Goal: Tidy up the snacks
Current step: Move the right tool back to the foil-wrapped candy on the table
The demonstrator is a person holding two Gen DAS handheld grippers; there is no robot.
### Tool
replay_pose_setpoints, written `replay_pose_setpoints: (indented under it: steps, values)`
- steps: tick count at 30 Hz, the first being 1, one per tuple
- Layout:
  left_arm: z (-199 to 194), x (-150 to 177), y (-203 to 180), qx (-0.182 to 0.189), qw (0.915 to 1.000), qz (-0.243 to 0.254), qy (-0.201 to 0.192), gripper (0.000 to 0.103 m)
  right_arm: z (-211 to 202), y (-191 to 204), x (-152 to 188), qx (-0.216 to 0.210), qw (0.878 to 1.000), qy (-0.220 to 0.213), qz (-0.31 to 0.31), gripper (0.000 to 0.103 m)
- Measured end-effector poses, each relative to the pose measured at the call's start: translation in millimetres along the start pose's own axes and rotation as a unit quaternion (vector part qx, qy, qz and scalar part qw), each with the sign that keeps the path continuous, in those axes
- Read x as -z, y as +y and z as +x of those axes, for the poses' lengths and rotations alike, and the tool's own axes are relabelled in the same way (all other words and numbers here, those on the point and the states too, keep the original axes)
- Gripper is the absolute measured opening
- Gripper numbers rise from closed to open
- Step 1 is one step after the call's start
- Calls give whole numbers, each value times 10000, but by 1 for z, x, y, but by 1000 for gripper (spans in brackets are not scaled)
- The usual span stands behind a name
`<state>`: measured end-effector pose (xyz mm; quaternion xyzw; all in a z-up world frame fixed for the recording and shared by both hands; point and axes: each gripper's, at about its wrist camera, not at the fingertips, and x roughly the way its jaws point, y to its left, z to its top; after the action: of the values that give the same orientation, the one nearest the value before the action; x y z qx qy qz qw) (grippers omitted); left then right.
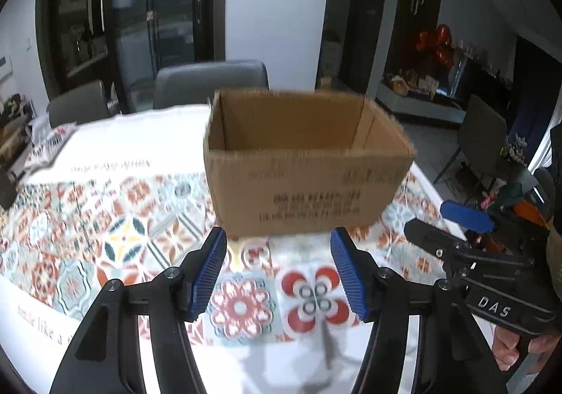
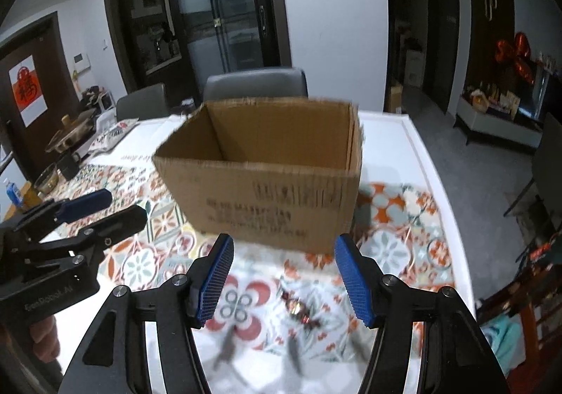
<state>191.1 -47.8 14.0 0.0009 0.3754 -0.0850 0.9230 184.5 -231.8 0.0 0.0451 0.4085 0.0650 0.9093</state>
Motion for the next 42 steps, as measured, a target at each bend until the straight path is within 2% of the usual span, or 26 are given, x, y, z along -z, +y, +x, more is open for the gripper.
replay_pose_setpoints:
  steps: [10, 19, 26, 38, 42]
  values:
    - [28, 40, -6, -213, 9980, -38, 598, 60, 22, 0, 34, -2, 9990, 456, 13, 61]
    - [51, 58, -15, -309, 9946, 87, 988, 60, 44, -11, 61, 98, 9960, 871, 168, 61]
    - [63, 62, -19, -432, 9929, 203, 1085, 60, 63, -12, 72, 115, 9936, 1124, 100, 60]
    - [80, 61, -14, -588, 9917, 176, 1130, 60, 91, -8, 70, 262, 9917, 1253, -135, 47]
    - [84, 61, -11, -573, 9915, 144, 1158, 60, 99, -8, 70, 326, 9907, 1311, -176, 47]
